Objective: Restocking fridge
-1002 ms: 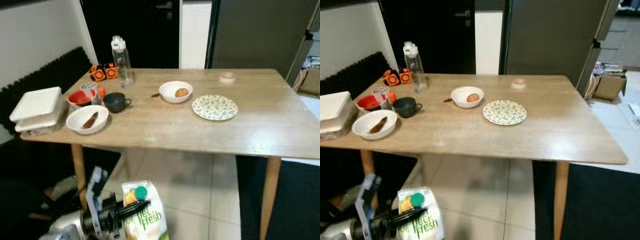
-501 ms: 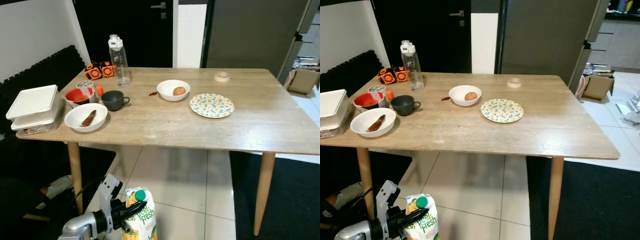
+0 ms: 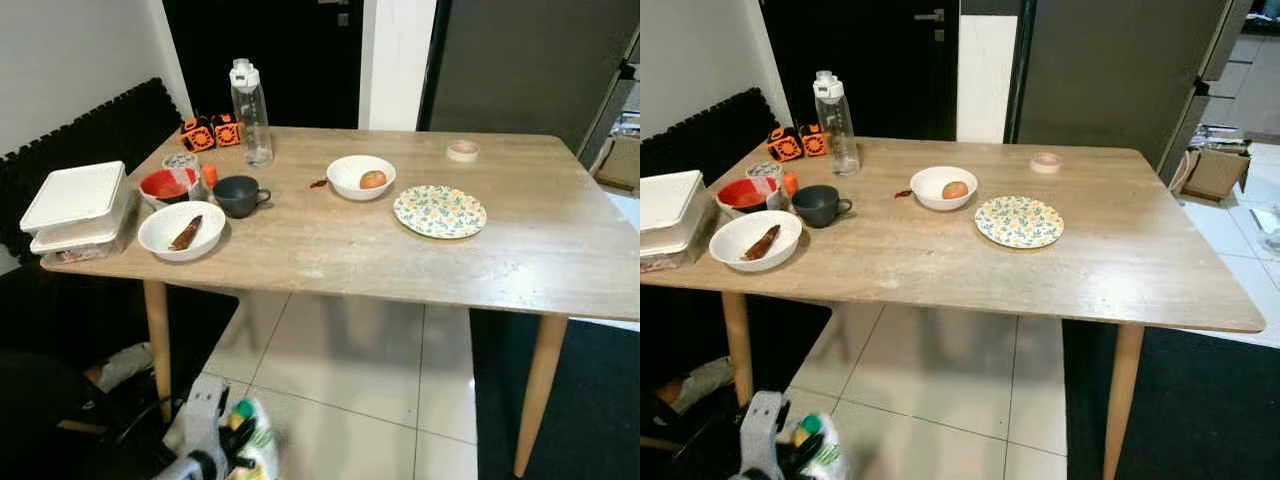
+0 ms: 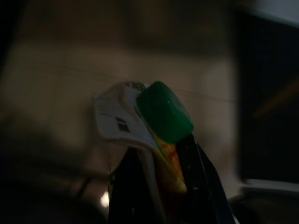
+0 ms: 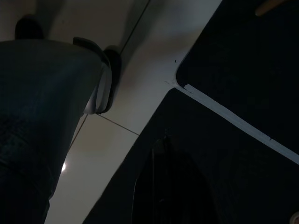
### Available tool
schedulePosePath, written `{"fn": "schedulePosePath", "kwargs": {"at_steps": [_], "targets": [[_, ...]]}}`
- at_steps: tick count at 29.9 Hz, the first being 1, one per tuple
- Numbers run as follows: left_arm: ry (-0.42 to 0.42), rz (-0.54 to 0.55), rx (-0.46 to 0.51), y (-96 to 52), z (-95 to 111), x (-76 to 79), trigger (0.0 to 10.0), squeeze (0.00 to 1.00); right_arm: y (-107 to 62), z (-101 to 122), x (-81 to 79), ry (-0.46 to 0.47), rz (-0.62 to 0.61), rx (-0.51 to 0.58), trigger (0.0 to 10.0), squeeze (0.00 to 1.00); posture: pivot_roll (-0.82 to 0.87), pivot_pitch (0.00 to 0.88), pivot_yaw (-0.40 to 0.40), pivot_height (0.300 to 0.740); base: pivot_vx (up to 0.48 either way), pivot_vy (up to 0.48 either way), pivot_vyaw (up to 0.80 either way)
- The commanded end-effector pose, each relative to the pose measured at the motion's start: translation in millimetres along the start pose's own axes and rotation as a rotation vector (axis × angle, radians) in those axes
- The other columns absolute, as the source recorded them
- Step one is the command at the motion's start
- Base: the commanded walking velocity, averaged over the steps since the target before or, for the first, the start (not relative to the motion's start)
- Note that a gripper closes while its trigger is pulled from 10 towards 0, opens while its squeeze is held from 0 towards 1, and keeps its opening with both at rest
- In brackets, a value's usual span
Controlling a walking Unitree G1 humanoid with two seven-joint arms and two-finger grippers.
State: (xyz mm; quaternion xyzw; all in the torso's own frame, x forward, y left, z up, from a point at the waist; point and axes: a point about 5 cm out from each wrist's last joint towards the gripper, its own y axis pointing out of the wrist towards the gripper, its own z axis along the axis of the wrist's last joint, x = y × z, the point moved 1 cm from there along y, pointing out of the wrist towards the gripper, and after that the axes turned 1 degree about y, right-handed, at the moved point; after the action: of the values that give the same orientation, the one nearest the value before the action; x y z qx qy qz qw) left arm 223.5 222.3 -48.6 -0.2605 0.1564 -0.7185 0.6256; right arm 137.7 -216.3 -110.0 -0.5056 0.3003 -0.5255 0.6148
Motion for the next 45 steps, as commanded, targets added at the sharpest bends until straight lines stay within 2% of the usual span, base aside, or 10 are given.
{"fn": "schedulePosePath", "kwargs": {"at_steps": [1, 2, 5, 7, 10, 21, 45], "targets": [[-0.011, 0.095, -0.065, -8.3, -20.0, -8.1, 10.0, 0.00, 0.2, -1.0, -2.4, -0.003, -0.001, -0.002, 10.0, 0.00, -0.07, 0.000, 0.039, 0.740, 0.000, 0.000, 0.00], [-0.025, 0.146, -0.083, -12.3, -26.9, -12.6, 10.0, 0.00, 0.2, -1.0, -2.4, -0.002, -0.002, -0.001, 10.0, 0.00, -0.07, 0.000, 0.039, 0.740, 0.000, 0.000, 0.00], [-0.035, 0.177, -0.095, -14.9, -31.3, -15.2, 10.0, 0.00, 0.2, -0.9, -2.4, -0.001, -0.003, -0.001, 10.0, 0.00, -0.07, 0.000, 0.039, 0.740, 0.000, 0.000, 0.00], [-0.061, 0.252, -0.140, -23.7, -48.2, -18.8, 10.0, 0.00, 0.3, 0.3, -2.2, -0.004, -0.003, 0.002, 10.0, 0.00, -0.07, 0.000, 0.035, 0.740, 0.000, 0.000, 0.00], [-0.072, 0.276, -0.164, -29.2, -58.7, -18.4, 10.0, 0.00, 0.3, 1.2, -1.7, -0.008, -0.003, 0.004, 10.0, 0.00, -0.07, 0.000, 0.033, 0.740, 0.000, 0.000, 0.00], [-0.107, 0.264, -0.200, -31.4, -68.1, -14.2, 10.0, 0.00, 0.2, 2.9, 0.0, -0.027, -0.004, 0.005, 10.0, 0.00, -0.06, 0.000, 0.030, 0.740, 0.000, 0.000, 0.00], [-0.138, 0.244, -0.261, -38.0, -84.7, -7.3, 10.0, 0.00, -0.1, 2.1, 3.2, -0.037, -0.023, 0.005, 10.0, 0.00, -0.06, 0.000, 0.029, 0.740, 0.000, -0.305, 0.00]]}}
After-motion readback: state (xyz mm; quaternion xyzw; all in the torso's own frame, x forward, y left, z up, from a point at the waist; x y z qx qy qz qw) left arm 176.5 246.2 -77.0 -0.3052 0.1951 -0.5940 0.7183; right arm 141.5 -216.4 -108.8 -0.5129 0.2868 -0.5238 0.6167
